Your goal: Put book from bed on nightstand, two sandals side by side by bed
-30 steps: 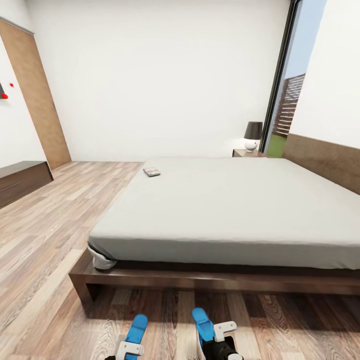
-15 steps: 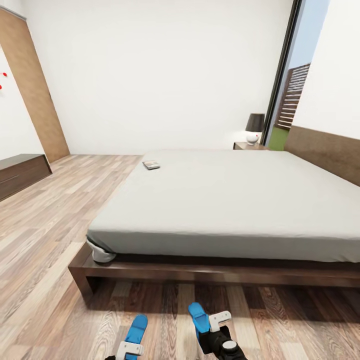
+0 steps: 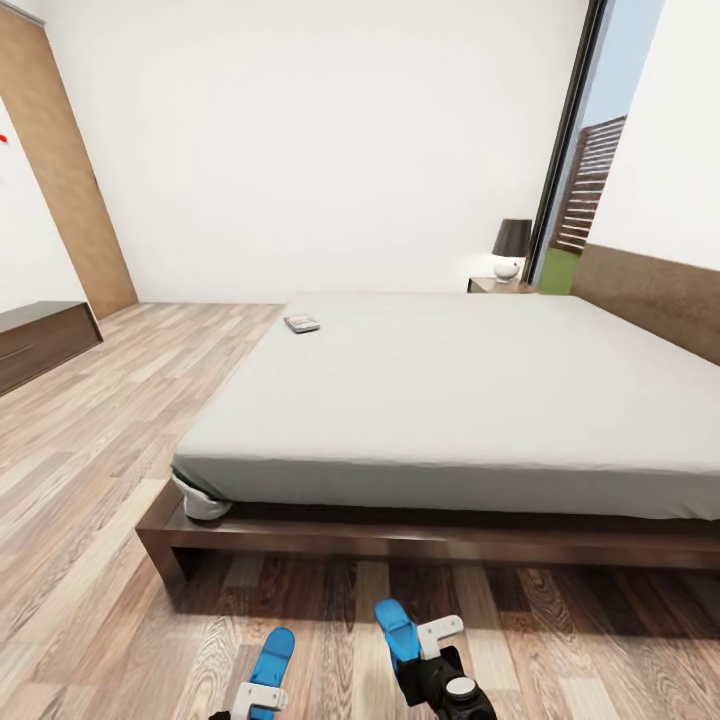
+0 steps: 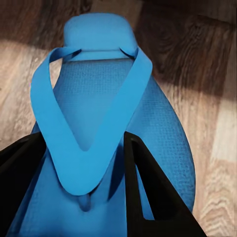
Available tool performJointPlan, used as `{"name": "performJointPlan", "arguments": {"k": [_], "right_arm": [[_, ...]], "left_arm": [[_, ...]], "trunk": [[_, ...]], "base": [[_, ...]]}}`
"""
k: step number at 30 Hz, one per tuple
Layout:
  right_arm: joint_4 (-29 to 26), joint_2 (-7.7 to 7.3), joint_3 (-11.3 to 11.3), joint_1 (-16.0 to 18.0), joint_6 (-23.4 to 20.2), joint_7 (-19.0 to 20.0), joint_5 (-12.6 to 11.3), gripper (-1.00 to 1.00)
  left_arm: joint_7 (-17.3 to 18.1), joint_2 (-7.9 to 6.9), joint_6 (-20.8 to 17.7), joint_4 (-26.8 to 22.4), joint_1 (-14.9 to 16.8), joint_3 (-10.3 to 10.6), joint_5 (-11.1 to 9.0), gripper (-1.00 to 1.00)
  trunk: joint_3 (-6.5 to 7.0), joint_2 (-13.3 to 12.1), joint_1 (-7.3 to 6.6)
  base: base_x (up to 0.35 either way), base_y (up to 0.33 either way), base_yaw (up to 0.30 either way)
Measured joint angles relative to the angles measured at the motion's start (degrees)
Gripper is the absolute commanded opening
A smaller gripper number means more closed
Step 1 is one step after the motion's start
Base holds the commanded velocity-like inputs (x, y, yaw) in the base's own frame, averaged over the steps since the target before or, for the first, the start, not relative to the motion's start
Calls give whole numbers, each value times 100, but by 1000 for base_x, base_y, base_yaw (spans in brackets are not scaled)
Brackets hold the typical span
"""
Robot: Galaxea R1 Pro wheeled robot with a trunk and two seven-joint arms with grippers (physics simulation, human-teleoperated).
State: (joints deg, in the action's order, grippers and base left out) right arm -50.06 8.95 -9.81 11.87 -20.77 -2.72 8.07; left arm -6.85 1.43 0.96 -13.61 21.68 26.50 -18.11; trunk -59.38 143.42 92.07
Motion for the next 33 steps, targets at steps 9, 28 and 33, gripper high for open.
{"name": "performJointPlan", "arguments": {"k": [9, 28, 33], "right_arm": [[-509, -85, -7, -130, -368, 517, -8, -100], [-582, -105, -17, -178, -482, 592, -6, -100], [-584, -105, -16, -180, -484, 592, -6, -100]], "left_arm": [[-6, -19, 0, -47, 11, -2, 1, -100], [-65, -61, 153, -25, 430, -10, 1, -100], [-61, -61, 203, -27, 431, -5, 0, -100]], "trunk": [[0, 0, 0], [0, 0, 0], [0, 0, 0]], "base": [[0, 0, 0], [12, 31, -4], [17, 77, -146]]}}
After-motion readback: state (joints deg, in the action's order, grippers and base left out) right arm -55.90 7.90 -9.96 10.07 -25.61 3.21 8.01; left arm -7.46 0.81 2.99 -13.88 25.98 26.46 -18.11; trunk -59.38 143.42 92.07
